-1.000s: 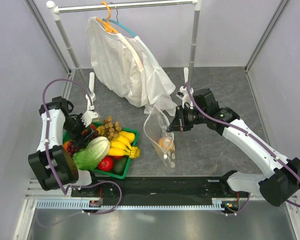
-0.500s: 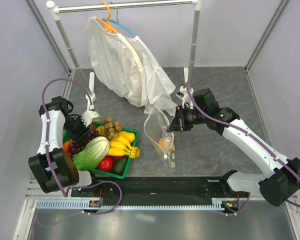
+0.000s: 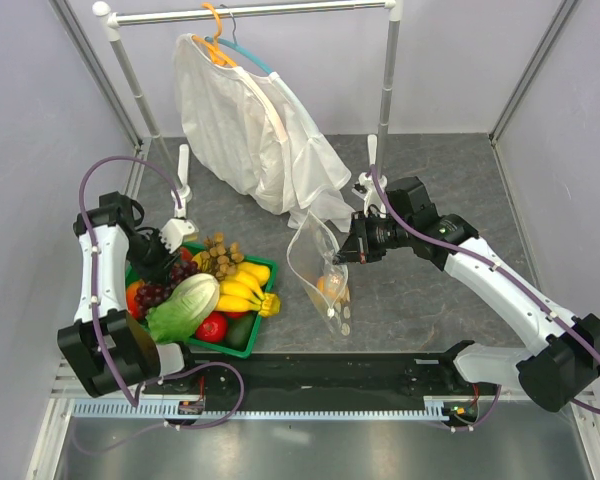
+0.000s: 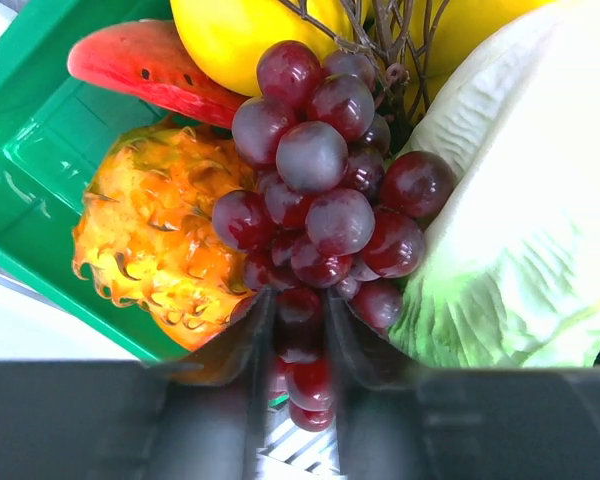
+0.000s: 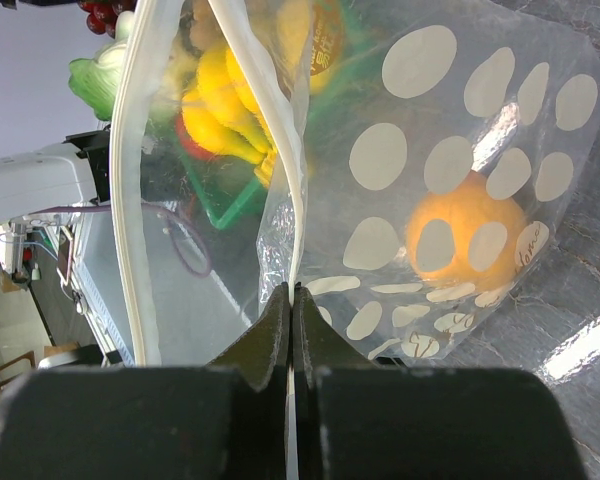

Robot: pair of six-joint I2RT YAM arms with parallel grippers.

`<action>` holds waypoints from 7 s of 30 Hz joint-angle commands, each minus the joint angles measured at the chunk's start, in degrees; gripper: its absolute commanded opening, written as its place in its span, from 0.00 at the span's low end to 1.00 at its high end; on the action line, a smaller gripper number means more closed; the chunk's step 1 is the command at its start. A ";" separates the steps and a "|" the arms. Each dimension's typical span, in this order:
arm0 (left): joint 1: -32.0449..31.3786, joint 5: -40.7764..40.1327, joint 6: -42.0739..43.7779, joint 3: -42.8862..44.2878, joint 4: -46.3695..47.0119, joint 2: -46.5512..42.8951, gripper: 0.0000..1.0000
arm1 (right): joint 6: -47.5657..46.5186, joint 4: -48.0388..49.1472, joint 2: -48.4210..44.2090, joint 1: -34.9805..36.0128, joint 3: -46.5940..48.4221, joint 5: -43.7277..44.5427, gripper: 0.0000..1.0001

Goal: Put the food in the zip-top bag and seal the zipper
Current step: Pick up the fake fruit from the bin, then place the fake fruit in the zipper food storage bag, then adjust the zipper food storage bag at the center of the board, then pick up the fake fruit from the bin.

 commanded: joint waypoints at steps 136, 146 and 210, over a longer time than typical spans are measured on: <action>-57.37 24.72 -35.41 1.74 34.71 -15.60 0.74 | 0.24 -1.59 -2.80 -5.18 1.42 -12.17 0.00; -66.22 14.56 -20.28 -0.63 26.70 -11.83 0.78 | -0.11 -1.86 -3.86 -5.10 -0.16 -11.91 0.00; 30.60 -1.29 -14.82 2.10 -0.39 -4.78 0.66 | -15.84 -17.24 -1.31 -5.18 9.77 6.99 0.00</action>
